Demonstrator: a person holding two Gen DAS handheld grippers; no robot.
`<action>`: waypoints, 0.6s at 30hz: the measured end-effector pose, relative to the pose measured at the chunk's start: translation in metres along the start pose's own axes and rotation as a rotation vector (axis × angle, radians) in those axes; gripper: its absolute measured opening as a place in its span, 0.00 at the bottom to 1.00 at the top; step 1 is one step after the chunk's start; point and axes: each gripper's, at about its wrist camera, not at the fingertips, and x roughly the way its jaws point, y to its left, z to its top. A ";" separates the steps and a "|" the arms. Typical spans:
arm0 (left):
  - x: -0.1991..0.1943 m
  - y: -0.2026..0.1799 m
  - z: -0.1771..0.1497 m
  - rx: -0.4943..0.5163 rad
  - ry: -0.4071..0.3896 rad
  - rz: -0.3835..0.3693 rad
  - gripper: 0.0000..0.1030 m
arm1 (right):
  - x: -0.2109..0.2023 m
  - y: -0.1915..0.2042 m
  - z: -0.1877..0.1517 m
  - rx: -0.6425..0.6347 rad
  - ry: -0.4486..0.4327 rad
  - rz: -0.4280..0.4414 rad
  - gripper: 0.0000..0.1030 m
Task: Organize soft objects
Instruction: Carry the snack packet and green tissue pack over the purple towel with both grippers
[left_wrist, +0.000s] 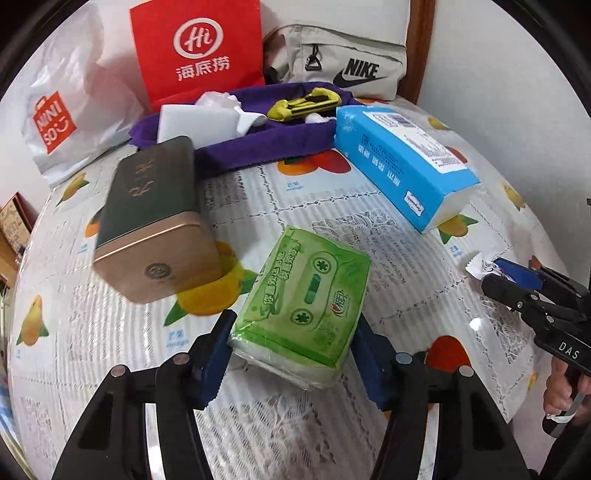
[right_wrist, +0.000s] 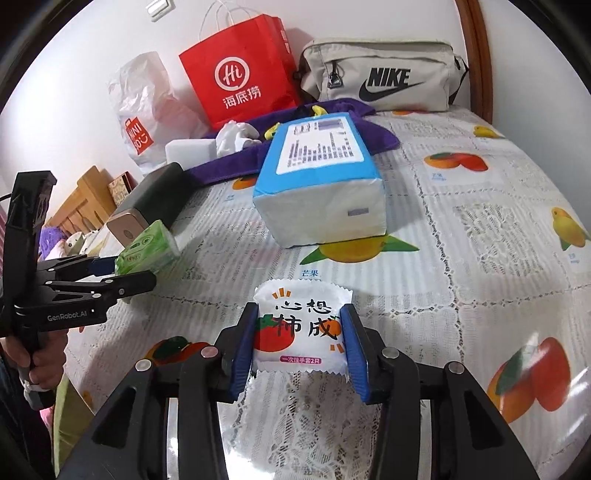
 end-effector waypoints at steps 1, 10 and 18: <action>-0.003 0.002 -0.001 -0.008 -0.005 0.002 0.57 | -0.003 0.002 0.001 -0.004 -0.003 -0.004 0.43; -0.040 0.026 0.001 -0.109 -0.070 -0.003 0.57 | -0.037 0.020 0.020 -0.047 -0.053 -0.010 0.43; -0.067 0.046 0.023 -0.163 -0.127 0.009 0.57 | -0.052 0.039 0.054 -0.091 -0.096 0.008 0.43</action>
